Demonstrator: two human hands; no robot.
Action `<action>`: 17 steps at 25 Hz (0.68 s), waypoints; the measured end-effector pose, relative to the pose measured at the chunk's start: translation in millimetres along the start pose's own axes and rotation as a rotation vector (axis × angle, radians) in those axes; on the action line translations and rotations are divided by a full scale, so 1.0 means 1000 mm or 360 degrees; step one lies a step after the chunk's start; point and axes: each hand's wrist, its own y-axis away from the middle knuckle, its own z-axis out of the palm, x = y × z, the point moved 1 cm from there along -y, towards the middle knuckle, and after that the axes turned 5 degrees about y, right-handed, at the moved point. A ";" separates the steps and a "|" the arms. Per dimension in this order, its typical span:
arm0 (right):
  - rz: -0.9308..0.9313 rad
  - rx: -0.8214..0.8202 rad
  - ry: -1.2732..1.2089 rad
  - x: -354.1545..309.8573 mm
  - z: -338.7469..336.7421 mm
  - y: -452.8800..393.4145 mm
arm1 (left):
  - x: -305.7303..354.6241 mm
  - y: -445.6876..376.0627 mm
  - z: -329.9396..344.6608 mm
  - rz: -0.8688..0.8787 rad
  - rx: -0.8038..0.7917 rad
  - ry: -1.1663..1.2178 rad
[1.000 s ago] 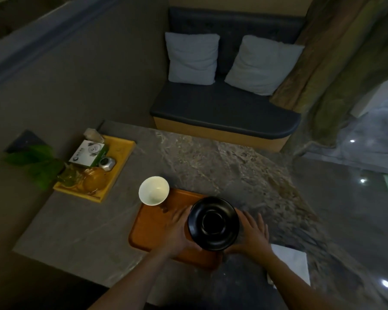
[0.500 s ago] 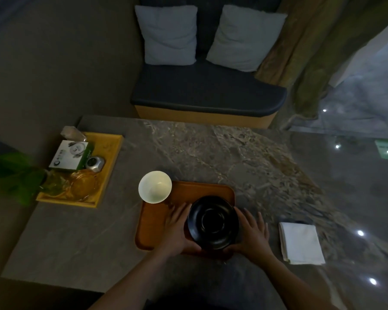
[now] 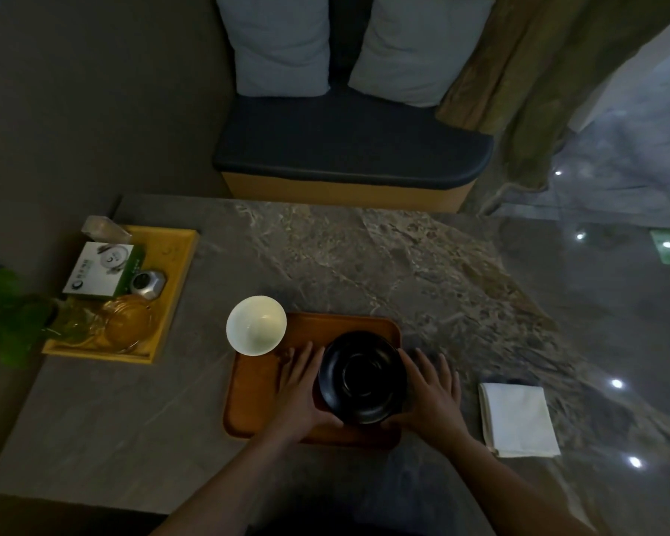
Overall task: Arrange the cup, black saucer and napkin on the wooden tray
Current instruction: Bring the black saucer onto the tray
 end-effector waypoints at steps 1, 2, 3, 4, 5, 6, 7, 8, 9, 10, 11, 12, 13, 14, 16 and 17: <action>0.0003 0.0005 0.0005 0.000 0.000 0.000 | 0.000 0.000 0.000 -0.0003 0.0001 -0.0005; 0.0007 0.0011 0.0005 0.000 0.000 0.000 | 0.000 -0.001 -0.001 -0.0005 0.0000 -0.0002; 0.0009 0.0013 0.0002 0.000 0.001 -0.001 | 0.000 -0.001 -0.001 -0.0005 -0.0002 0.0001; 0.0010 0.0010 -0.0007 0.000 0.001 -0.001 | 0.001 -0.002 -0.002 -0.0005 -0.0007 0.0004; 0.0013 0.0005 -0.0024 -0.001 0.001 -0.002 | 0.002 -0.002 -0.003 -0.0005 -0.0013 0.0008; 0.0018 0.0000 -0.0044 -0.001 0.001 -0.003 | 0.002 -0.003 -0.003 -0.0005 -0.0018 0.0012; 0.0025 -0.0005 -0.0060 -0.002 0.001 -0.003 | 0.003 -0.003 -0.004 -0.0005 -0.0023 0.0014; 0.0033 -0.0008 -0.0067 -0.002 0.001 -0.004 | 0.003 -0.004 -0.005 -0.0005 -0.0030 0.0013; 0.0039 -0.0009 -0.0065 -0.002 0.001 -0.004 | 0.003 -0.004 -0.005 -0.0004 -0.0036 0.0009; 0.0044 -0.0008 -0.0058 -0.002 0.001 -0.004 | 0.003 -0.004 -0.005 -0.0003 -0.0040 0.0007; 0.0049 -0.0008 -0.0050 -0.003 0.002 -0.004 | 0.003 -0.004 -0.005 -0.0005 -0.0045 0.0007; 0.0054 -0.0011 -0.0047 -0.003 0.002 -0.005 | 0.003 -0.004 -0.005 -0.0010 -0.0053 0.0010; 0.0059 -0.0014 -0.0046 -0.003 0.002 -0.005 | 0.003 -0.004 -0.006 -0.0016 -0.0061 0.0012; 0.0062 -0.0016 -0.0044 -0.003 0.002 -0.005 | 0.004 -0.004 -0.006 -0.0017 -0.0069 0.0012; 0.0063 -0.0029 -0.0033 -0.004 0.003 -0.004 | 0.005 -0.004 -0.008 -0.0017 -0.0103 0.0008; 0.0067 -0.0040 -0.0036 -0.004 0.004 -0.003 | 0.006 -0.003 -0.009 -0.0017 -0.0123 0.0000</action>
